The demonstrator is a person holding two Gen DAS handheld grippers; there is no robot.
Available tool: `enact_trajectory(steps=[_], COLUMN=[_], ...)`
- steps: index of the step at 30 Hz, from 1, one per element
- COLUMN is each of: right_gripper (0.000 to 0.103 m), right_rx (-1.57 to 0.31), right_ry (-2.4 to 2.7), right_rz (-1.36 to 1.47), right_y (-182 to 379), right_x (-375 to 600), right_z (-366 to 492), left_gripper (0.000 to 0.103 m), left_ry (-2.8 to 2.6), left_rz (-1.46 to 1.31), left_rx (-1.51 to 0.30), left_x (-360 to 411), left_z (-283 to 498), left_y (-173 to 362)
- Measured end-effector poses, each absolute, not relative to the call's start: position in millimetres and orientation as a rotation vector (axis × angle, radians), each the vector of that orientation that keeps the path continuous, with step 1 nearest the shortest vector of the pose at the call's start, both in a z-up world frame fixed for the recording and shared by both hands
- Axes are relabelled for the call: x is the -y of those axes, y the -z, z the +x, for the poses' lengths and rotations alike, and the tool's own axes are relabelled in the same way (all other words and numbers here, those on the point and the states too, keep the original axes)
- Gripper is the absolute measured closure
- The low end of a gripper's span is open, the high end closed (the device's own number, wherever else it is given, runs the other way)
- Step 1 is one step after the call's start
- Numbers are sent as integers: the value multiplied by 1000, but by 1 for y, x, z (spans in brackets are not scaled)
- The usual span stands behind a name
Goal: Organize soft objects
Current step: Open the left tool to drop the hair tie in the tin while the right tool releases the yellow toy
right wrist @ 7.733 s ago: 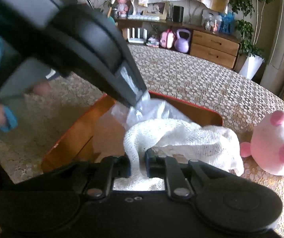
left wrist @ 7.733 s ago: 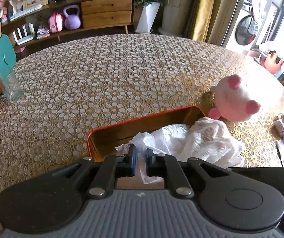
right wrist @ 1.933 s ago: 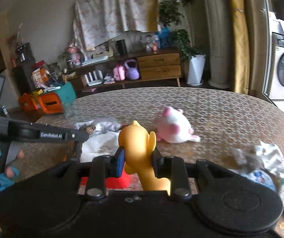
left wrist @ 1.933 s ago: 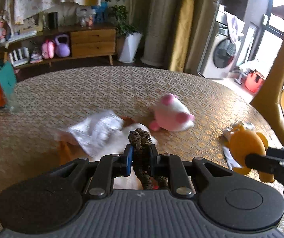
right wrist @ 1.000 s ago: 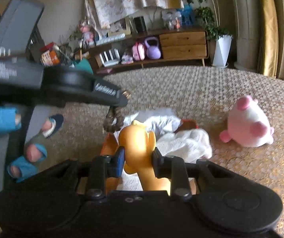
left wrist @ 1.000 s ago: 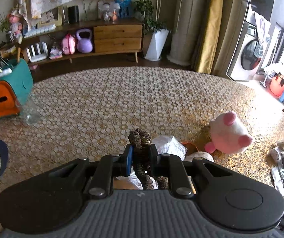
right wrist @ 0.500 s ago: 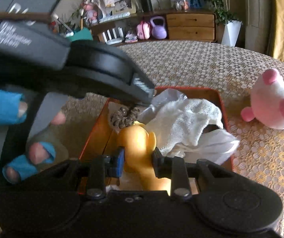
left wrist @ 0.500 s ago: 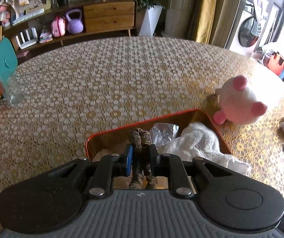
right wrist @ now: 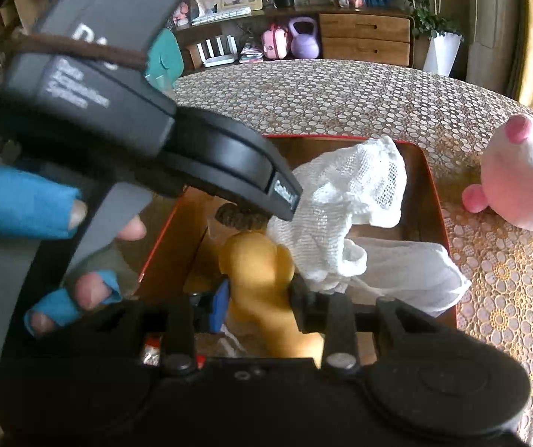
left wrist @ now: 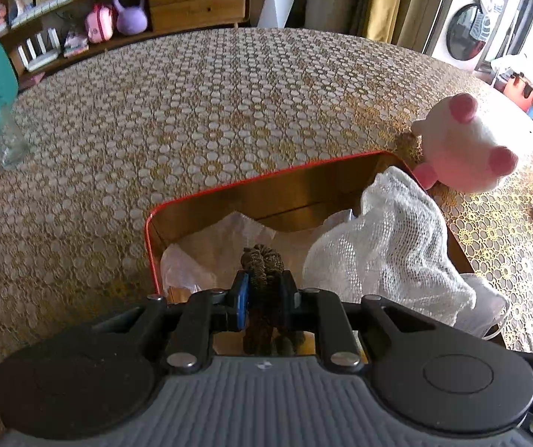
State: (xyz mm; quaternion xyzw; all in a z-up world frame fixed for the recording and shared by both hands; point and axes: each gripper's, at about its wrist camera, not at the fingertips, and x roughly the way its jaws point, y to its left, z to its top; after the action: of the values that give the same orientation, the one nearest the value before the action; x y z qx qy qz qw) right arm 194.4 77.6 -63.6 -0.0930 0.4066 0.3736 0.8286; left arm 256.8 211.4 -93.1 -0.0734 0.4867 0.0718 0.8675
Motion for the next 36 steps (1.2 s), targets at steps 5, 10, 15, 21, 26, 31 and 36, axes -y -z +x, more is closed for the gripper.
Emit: enact_trajectory(steps=[5, 10, 15, 21, 26, 31, 36], right_gripper=[59, 54, 53, 49, 45, 42, 39], right_rx=[-838, -823, -814, -786, -769, -756, -718], right_ry=[-788, -787, -781, -783, -782, -764, -730], right_rz=[-205, -163, -119, -74, -34, 22, 68], right_y=[57, 48, 37, 20, 4, -10, -24], right_x=[-75, -64, -52, -35, -13, 17, 48], right_z=[193, 191, 188, 185, 180, 173, 165], left_gripper=[77, 48, 37, 31, 31, 31, 27], left_ry=[-172, -176, -175, -162, -135, -93, -69], left_rz=[-187, -195, -183, -152, -102, -91, -72], left_rx=[-1017, -977, -937, -893, -844, -806, -763], left_x=[-217, -217, -211, -198, -179, -158, -130], left_z=[253, 247, 239, 227, 210, 198, 188], left_y=[91, 82, 67, 47, 28, 10, -7])
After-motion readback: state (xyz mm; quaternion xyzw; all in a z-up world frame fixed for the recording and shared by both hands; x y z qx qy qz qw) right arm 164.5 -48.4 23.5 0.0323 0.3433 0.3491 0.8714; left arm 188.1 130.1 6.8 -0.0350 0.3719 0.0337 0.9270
